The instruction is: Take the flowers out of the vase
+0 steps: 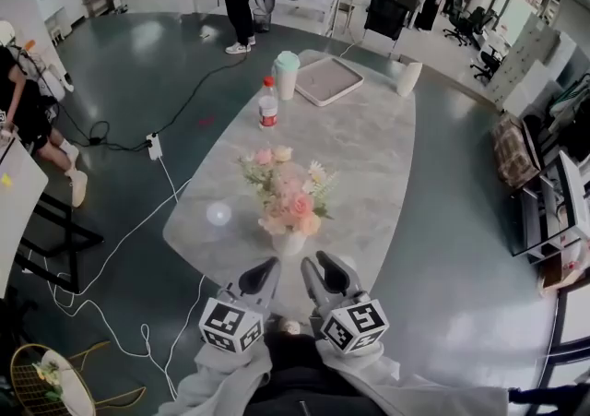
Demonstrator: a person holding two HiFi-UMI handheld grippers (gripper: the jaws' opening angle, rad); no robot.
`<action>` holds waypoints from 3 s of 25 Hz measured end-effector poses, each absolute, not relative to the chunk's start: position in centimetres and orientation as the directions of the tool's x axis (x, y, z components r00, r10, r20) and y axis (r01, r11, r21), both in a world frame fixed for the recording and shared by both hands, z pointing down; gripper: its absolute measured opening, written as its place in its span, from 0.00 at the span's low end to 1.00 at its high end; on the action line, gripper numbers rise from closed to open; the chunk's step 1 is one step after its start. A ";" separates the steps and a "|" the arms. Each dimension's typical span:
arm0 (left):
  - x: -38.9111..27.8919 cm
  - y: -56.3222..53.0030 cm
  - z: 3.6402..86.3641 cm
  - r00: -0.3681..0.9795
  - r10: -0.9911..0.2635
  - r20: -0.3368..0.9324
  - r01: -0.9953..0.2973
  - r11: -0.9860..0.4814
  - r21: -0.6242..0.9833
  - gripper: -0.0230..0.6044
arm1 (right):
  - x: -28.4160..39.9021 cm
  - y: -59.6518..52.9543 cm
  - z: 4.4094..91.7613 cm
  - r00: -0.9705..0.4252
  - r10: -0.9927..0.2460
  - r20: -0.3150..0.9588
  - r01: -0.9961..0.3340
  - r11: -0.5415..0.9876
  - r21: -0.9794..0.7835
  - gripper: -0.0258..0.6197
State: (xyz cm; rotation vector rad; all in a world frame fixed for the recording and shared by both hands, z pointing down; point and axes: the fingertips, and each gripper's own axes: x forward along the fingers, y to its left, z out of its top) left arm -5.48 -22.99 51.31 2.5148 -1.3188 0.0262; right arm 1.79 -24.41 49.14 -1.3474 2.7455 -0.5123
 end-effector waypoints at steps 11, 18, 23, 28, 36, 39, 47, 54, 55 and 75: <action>-8.7 -25.2 50.3 0.613 -0.770 0.174 -0.783 -0.564 0.263 0.04 | -0.1 -26.5 47.8 -0.553 -0.823 0.133 -0.819 0.507 -0.267 0.80; -10.3 -28.1 49.7 0.611 -0.771 0.181 -0.786 -0.562 0.258 0.04 | -1.1 -28.2 46.9 -0.546 -0.826 0.141 -0.833 0.517 -0.200 0.82; -10.5 -30.6 49.2 0.603 -0.780 0.170 -0.792 -0.560 0.244 0.04 | -1.1 -30.4 47.0 -0.551 -0.821 0.151 -0.831 0.522 -0.192 0.82; -10.6 -33.1 48.8 0.595 -0.788 0.162 -0.799 -0.556 0.229 0.04 | -1.7 -32.0 47.1 -0.565 -0.812 0.148 -0.823 0.540 -0.179 0.82; -10.4 -35.5 48.4 0.614 -0.775 0.149 -0.784 -0.578 0.227 0.04 | -3.2 -32.9 46.6 -0.604 -0.786 0.130 -0.796 0.587 -0.148 0.82; -9.7 -35.7 48.2 0.623 -0.769 0.142 -0.777 -0.588 0.223 0.04 | -3.4 -33.0 46.1 -0.619 -0.777 0.115 -0.784 0.604 -0.140 0.82; -8.1 -35.6 47.9 0.652 -0.746 0.137 -0.755 -0.619 0.217 0.04 | -3.2 -33.2 45.8 -0.632 -0.766 0.114 -0.775 0.623 -0.108 0.73; -8.1 -35.8 47.7 0.663 -0.736 0.135 -0.745 -0.632 0.213 0.04 | -2.8 -33.7 45.6 -0.595 -0.796 0.115 -0.804 0.589 -0.087 0.53; -8.2 -35.9 47.7 0.664 -0.736 0.134 -0.745 -0.633 0.212 0.04 | -2.8 -33.7 45.6 -0.591 -0.799 0.114 -0.807 0.584 -0.086 0.51; -8.7 -35.0 46.4 0.664 -0.739 0.117 -0.744 -0.637 0.201 0.04 | -2.2 -33.4 43.6 -0.545 -0.836 0.066 -0.838 0.541 -0.066 0.19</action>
